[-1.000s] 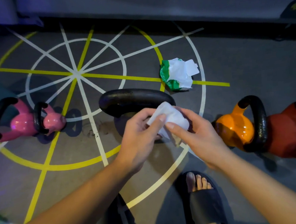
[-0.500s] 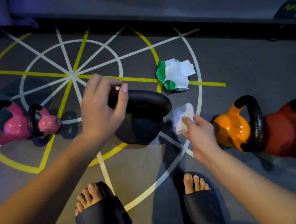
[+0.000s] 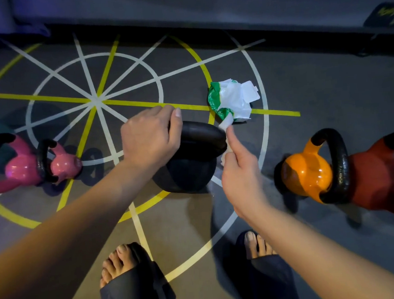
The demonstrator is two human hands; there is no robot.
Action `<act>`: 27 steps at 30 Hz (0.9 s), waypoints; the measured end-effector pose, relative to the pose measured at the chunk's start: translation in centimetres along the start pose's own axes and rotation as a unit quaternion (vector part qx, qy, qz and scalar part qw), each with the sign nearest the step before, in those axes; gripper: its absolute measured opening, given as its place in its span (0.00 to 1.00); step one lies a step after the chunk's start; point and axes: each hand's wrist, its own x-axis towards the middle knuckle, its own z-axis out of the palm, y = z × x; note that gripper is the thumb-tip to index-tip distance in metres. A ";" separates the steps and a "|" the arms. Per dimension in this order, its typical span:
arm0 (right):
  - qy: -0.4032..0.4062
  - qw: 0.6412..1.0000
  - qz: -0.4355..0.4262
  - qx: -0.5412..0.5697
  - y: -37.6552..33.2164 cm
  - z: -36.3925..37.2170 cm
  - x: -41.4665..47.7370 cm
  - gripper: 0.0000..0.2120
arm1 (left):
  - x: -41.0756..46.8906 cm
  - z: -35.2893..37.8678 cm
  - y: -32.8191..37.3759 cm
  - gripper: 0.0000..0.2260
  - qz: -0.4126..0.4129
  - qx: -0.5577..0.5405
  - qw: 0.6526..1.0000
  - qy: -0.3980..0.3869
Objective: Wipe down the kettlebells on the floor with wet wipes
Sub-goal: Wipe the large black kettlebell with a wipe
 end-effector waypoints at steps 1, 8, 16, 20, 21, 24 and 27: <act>-0.005 0.999 -0.025 -0.037 -0.1 0.1 -0.3 0.28 | 0.0 0.0 0.0 0.21 0.003 0.000 1.000 0.001; -0.014 0.996 0.090 0.018 2.8 1.9 0.7 0.24 | -0.1 0.3 0.0 0.18 0.000 -0.003 1.000 0.027; 0.012 0.989 0.090 0.121 2.3 1.2 0.7 0.25 | 0.0 0.7 -0.2 0.19 -0.006 -0.008 0.999 0.041; -0.029 0.976 0.152 0.154 3.5 2.3 1.8 0.16 | 0.0 0.9 -0.3 0.18 -0.004 -0.003 0.999 0.054; -0.030 0.972 0.161 0.168 3.4 2.2 2.0 0.17 | 0.0 1.0 -0.3 0.18 -0.006 -0.003 0.998 0.055; -0.020 0.966 0.161 0.202 2.9 1.6 2.1 0.24 | -0.1 1.0 -0.1 0.18 -0.008 -0.006 0.998 0.056; -0.006 0.973 0.111 0.203 1.4 0.8 1.0 0.27 | -0.1 1.1 -0.1 0.17 -0.010 -0.001 0.998 0.060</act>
